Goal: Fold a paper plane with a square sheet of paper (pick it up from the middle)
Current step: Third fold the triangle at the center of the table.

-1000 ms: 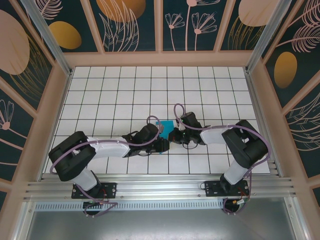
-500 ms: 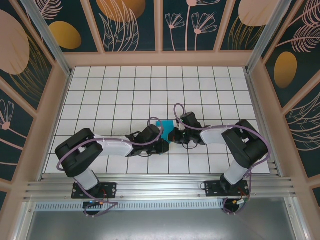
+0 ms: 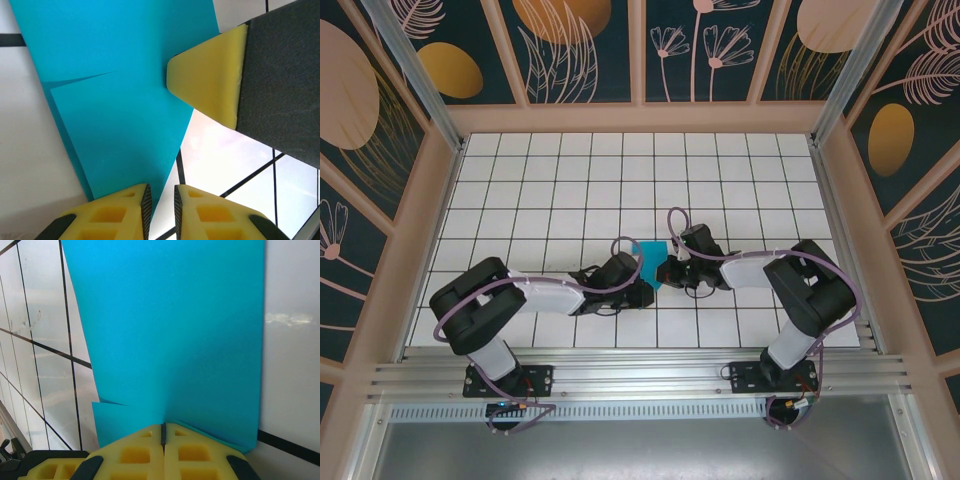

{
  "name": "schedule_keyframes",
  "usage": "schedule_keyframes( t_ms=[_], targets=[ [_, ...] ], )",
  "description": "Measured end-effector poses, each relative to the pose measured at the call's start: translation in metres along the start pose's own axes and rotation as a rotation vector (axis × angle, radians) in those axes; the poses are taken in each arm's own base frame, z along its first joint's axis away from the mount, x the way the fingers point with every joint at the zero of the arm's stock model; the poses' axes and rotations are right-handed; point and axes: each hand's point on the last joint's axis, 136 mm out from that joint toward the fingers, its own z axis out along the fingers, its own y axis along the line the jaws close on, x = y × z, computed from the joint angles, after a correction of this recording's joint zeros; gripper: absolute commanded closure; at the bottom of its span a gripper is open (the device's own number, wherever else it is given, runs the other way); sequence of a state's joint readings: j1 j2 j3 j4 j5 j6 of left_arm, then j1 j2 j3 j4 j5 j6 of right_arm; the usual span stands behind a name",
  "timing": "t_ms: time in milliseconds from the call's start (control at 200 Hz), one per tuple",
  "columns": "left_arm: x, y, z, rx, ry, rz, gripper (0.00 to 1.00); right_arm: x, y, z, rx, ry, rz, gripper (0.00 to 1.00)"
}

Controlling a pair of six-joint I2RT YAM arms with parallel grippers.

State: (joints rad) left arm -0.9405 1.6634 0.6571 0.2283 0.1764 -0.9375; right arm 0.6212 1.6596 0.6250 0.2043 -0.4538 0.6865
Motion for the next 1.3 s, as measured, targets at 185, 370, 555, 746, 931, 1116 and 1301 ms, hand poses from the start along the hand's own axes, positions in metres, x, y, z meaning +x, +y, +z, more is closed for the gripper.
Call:
schedule_keyframes(
  t_ms=[185,370,555,746,931,1116,1301],
  targets=[
    [0.002,0.002,-0.004,0.004,-0.005,0.001,0.76,0.0,0.0,0.0,0.003,-0.001,0.0,0.97],
    [0.013,0.013,-0.017,-0.01,0.008,-0.014,0.74,0.0,0.0,0.0,0.005,-0.001,0.001,0.97],
    [0.011,0.003,-0.035,0.02,-0.01,-0.023,0.72,0.0,0.0,0.0,0.005,-0.001,0.001,0.97],
    [-0.004,-0.025,-0.047,0.128,-0.061,-0.045,0.73,0.0,0.0,0.0,0.007,-0.002,0.0,0.97],
    [-0.008,-0.037,-0.032,0.186,-0.05,-0.096,0.76,0.0,0.0,0.0,0.007,-0.002,-0.001,0.97],
    [-0.008,-0.035,-0.018,0.198,-0.043,-0.154,0.75,0.0,0.0,0.0,0.007,-0.002,0.0,0.97],
    [-0.003,-0.033,-0.008,0.217,-0.019,-0.181,0.75,-0.001,0.0,0.0,0.009,0.0,0.001,0.97]
  ],
)
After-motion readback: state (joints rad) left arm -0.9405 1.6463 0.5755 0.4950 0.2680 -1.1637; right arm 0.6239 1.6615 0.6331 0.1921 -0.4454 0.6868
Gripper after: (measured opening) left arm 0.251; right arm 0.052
